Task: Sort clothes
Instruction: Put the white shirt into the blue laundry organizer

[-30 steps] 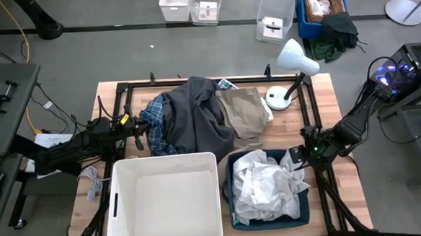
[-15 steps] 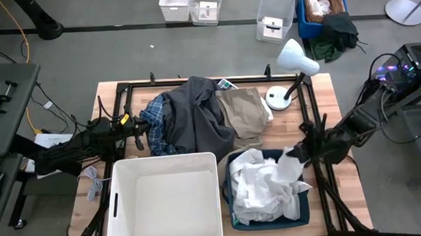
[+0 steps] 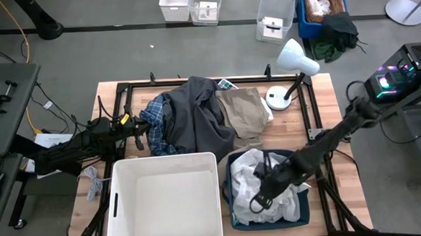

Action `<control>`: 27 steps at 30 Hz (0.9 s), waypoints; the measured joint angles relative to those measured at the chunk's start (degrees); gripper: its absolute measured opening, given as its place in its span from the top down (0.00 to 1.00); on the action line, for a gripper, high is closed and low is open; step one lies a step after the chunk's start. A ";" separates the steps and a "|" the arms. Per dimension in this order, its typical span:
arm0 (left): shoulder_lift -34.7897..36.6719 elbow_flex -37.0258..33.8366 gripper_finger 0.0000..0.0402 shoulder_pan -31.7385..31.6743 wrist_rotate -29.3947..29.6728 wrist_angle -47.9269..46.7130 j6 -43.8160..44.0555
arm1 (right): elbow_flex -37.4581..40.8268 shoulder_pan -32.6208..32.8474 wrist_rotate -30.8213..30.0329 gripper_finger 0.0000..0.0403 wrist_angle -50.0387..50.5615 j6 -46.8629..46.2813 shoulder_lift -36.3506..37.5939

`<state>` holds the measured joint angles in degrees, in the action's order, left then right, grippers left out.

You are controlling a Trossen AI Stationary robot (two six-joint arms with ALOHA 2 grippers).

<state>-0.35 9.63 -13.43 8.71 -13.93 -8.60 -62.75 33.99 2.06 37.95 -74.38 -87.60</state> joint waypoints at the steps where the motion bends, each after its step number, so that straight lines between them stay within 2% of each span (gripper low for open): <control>1: -0.01 0.00 0.96 0.00 0.00 -0.02 0.00 | 1.65 -0.41 2.61 1.00 -1.42 0.13 -1.47; 7: -0.01 0.00 0.96 0.00 0.00 -0.01 0.00 | 13.33 -1.11 13.56 1.00 -22.14 -4.47 -9.60; 11: -0.01 0.00 0.96 0.00 0.00 0.00 0.00 | 17.04 -1.10 20.54 1.00 -29.85 -8.79 -12.98; 15: -0.01 0.00 0.96 0.01 -0.02 -0.01 0.00 | 17.58 -0.87 22.85 1.00 -28.33 -9.19 -11.18; 20: 0.01 0.00 0.96 0.00 0.00 0.00 0.02 | 14.58 -0.83 18.64 0.99 -21.86 -7.39 -5.71; 23: -0.01 0.00 0.96 0.01 0.00 0.00 0.00 | 12.57 -0.85 17.30 0.92 -16.41 -5.01 -2.60; 27: -0.01 0.00 0.96 0.00 0.00 -0.04 0.00 | 9.45 -0.85 17.16 0.78 -13.60 -3.61 1.36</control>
<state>-0.36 9.63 -13.43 8.71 -13.98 -8.60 -53.29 33.14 19.22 24.34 -77.99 -86.24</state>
